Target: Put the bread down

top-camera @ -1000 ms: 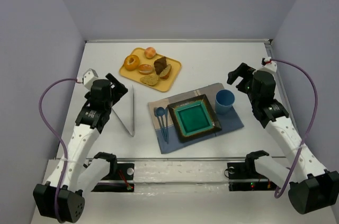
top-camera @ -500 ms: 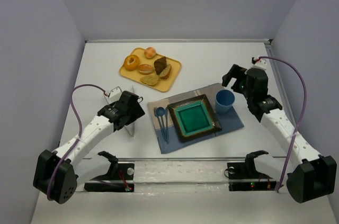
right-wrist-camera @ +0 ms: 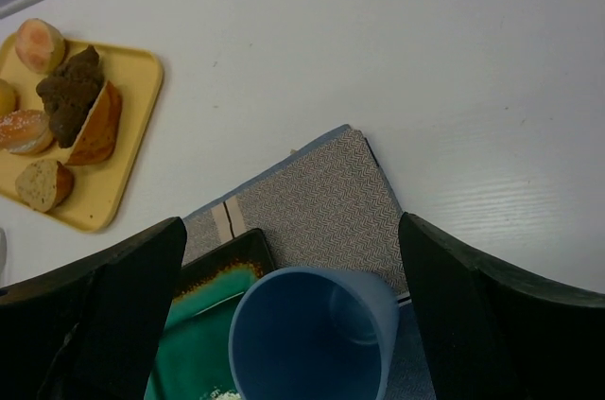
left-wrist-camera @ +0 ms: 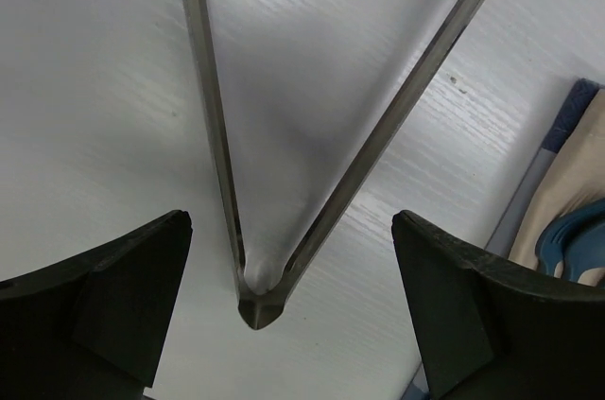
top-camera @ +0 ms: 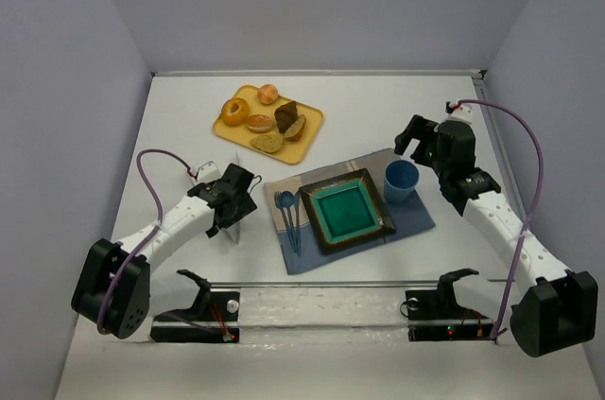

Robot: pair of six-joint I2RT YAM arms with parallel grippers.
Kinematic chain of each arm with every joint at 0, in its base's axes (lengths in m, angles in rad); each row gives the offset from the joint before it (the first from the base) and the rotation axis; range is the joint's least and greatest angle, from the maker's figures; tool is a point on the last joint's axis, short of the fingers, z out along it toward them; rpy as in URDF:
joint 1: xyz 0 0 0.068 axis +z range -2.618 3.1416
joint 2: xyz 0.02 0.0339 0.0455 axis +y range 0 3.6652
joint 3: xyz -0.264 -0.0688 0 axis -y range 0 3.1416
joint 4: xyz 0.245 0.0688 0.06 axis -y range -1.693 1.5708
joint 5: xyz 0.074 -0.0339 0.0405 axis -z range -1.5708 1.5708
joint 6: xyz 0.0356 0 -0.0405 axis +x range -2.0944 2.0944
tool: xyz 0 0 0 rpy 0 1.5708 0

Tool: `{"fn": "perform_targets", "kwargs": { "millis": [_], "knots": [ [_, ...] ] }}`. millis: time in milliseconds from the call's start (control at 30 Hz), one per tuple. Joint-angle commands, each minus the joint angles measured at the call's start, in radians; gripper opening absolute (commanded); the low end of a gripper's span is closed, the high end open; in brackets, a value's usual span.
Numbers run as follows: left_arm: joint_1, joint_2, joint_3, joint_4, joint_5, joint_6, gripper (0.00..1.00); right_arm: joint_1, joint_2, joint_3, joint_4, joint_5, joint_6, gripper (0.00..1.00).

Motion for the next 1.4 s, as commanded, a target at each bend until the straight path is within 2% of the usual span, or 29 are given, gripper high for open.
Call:
{"fn": "perform_targets", "kwargs": {
  "millis": [0, 300, 633, 1133, 1233, 1267, 1333, 1367],
  "knots": [
    [0.017, 0.021, -0.001, 0.075, -0.049, 0.049, 0.99, -0.004, 0.005, 0.038, 0.046, 0.011, -0.027, 1.0],
    [0.066, 0.1, 0.01, 0.109, -0.081, 0.097, 0.99, -0.004, -0.001, 0.034, 0.046, 0.022, -0.021, 1.0],
    [0.083, 0.152, -0.021, 0.274, -0.115, 0.198, 0.99, -0.004, 0.014, 0.041, 0.046, 0.013, -0.013, 1.0],
    [0.158, 0.294, 0.007, 0.29, -0.054, 0.238, 0.99, -0.004, -0.044, 0.028, 0.028, 0.091, -0.024, 1.0],
    [0.158, 0.293, 0.006, 0.294, -0.048, 0.24, 0.87, -0.004, -0.059, 0.024, 0.028, 0.095, -0.022, 1.0],
    [0.158, 0.287, 0.004, 0.294, -0.044, 0.24, 0.76, -0.004, -0.062, 0.021, 0.028, 0.094, -0.022, 1.0],
    [0.158, 0.275, -0.004, 0.299, -0.043, 0.24, 0.68, -0.004, -0.072, 0.02, 0.028, 0.094, -0.022, 1.0],
    [0.158, 0.272, -0.005, 0.298, -0.043, 0.235, 0.61, -0.004, -0.073, 0.018, 0.028, 0.094, -0.022, 1.0]
  ]
}}
